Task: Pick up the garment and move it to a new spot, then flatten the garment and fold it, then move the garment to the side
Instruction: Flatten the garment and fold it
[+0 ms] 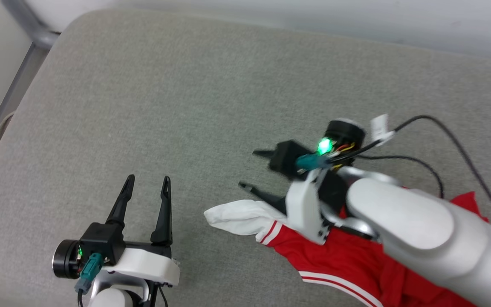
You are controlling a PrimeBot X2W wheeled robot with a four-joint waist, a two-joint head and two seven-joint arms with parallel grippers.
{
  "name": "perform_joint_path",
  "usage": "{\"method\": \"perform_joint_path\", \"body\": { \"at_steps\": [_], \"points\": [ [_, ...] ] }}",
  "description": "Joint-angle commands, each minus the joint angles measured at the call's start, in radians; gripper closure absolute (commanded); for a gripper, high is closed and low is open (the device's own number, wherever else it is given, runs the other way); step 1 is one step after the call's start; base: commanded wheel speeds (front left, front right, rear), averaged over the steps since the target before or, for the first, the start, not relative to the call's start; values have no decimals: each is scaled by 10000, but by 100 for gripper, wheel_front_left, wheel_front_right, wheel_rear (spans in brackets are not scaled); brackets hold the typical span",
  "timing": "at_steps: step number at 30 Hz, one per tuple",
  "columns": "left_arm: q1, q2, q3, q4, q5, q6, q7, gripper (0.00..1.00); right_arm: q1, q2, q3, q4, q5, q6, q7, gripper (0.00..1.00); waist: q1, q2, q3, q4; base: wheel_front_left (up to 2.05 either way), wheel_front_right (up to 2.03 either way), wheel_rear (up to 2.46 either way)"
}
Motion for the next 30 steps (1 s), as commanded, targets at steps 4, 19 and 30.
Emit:
{"method": "perform_joint_path", "body": {
  "at_steps": [4,19,30],
  "points": [
    [415,-2,201,-67,256,-160,-26,0,668,-694,-1109,177,-256,-12,-1811,0,0,0,-894,-709,0,0,0],
    [1141,422,563,-112,500,-623,-26,0,6262,-562,-8885,-665,-3681,-14,-4047,0,0,0,-2124,-1536,0,0,0],
    [429,2135,-1028,411,-584,-788,974,0,9657,1218,-12598,-2460,-5427,-14,-4098,0,0,0,-2286,-1660,0,0,0]
  ]
}}
